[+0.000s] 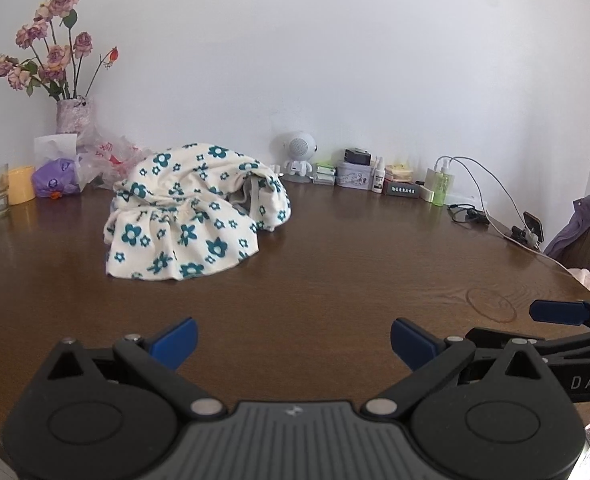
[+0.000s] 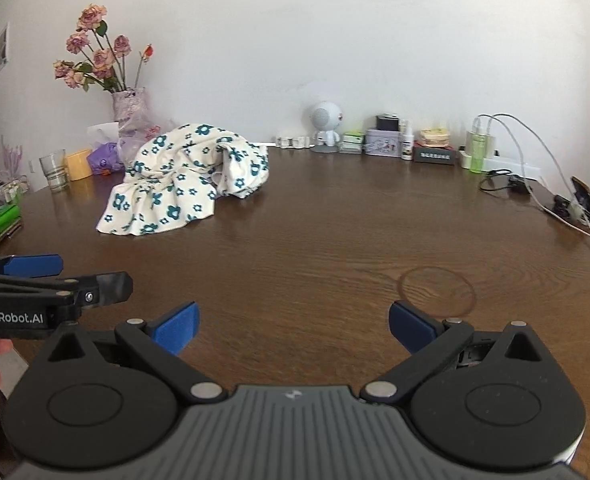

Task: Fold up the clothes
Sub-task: 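Grasp the floral dress with both grippers and lift it off the table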

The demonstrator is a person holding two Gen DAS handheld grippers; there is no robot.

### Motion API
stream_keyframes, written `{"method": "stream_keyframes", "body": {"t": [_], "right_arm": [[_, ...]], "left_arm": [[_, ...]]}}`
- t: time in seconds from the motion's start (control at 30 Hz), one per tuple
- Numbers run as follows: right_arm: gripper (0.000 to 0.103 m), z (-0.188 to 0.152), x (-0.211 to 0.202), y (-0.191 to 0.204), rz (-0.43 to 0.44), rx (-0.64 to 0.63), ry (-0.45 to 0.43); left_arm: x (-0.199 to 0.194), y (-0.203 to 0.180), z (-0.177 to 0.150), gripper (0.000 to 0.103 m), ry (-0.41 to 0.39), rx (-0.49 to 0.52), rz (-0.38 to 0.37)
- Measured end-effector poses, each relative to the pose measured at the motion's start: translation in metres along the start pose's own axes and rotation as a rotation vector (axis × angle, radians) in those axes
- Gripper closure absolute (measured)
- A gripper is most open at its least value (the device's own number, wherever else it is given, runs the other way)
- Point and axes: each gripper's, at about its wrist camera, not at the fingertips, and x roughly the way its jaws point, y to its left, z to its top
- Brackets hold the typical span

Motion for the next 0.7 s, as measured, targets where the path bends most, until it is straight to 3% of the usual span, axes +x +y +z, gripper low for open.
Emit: {"method": "stream_keyframes", "body": {"t": [0.23, 0.37, 0.43, 0.57, 0.7], "right_arm": [[0.000, 0.090, 0.053, 0.014, 0.147, -0.090, -0.038], [0.001, 0.132, 0.116, 0.036, 0.083, -0.218, -0.081], [0.002, 0.146, 0.155, 0.047, 0.065, -0.243, -0.064], [0.013, 0.163, 0.224, 0.054, 0.084, -0.196, 0.014], [0.037, 0.165, 0.273, 0.054, 0.124, -0.163, 0.107]], "left_arm": [[0.039, 0.051, 0.075, 0.000, -0.030, 0.033, 0.083], [0.092, 0.069, 0.104, 0.000, 0.021, 0.043, 0.145], [0.124, 0.074, 0.108, 0.000, 0.078, 0.022, 0.131], [0.188, 0.079, 0.108, 0.000, 0.155, 0.008, 0.136], [0.233, 0.079, 0.104, 0.002, 0.186, 0.015, 0.187]]}}
